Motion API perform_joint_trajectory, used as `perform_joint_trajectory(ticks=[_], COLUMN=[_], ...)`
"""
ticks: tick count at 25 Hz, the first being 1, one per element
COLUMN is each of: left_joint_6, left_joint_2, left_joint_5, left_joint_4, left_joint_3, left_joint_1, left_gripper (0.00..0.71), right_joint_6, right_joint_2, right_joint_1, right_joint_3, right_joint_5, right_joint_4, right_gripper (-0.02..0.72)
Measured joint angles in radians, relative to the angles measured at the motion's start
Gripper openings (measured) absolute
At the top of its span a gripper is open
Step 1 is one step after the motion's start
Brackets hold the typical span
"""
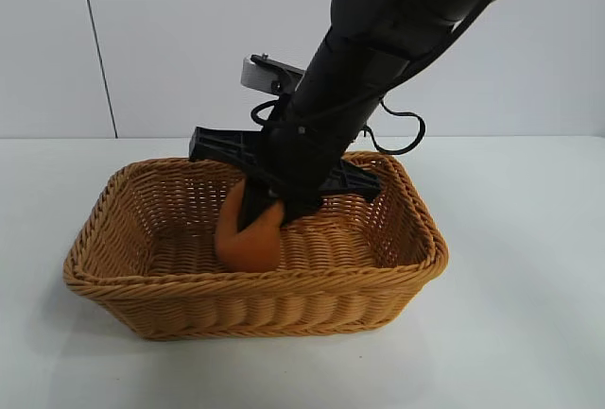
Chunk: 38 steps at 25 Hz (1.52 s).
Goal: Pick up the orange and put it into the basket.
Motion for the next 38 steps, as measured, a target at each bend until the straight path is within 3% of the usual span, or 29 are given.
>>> perform_joint_trajectory(ticks=[2,4,7,11,14,17,25,30,38], left_joint_6=[0.000,0.000,0.000,0.000,0.000,0.000,0.000,0.000,0.000], left_joint_2=[0.000,0.000,0.000,0.000,0.000,0.000,0.000,0.000,0.000], left_joint_5=[0.000,0.000,0.000,0.000,0.000,0.000,0.000,0.000,0.000], left_joint_4=[0.000,0.000,0.000,0.000,0.000,0.000,0.000,0.000,0.000], left_joint_3=[0.000,0.000,0.000,0.000,0.000,0.000,0.000,0.000,0.000], left_joint_1=[0.000,0.000,0.000,0.000,0.000,0.000,0.000,0.000,0.000], left_gripper=[0.615,0.615,0.615,0.615,0.615,0.615,0.615,0.615,0.615], right_joint_6=[-0.003,-0.003,0.001,0.012,0.040,0.076,0.086,0.068,0.042], right_joint_2=[-0.011,-0.029,-0.049,-0.054,-0.058,-0.060,-0.059,-0.059,-0.059], right_joint_1=[0.000,0.000,0.000,0.000,-0.001,-0.020,-0.182,-0.364,-0.630], right_joint_3=[-0.021,-0.055,-0.134,-0.298,-0.427,-0.516,-0.544,-0.544,-0.544], right_joint_5=[0.031,0.068,0.165,0.390,0.525,0.603,0.671,0.671,0.671], right_joint_4=[-0.008,-0.030,-0.072,-0.156,-0.246,-0.335,-0.403,-0.442,-0.446], right_gripper=[0.575,0.652,0.683,0.692,0.694,0.694,0.694,0.694,0.694])
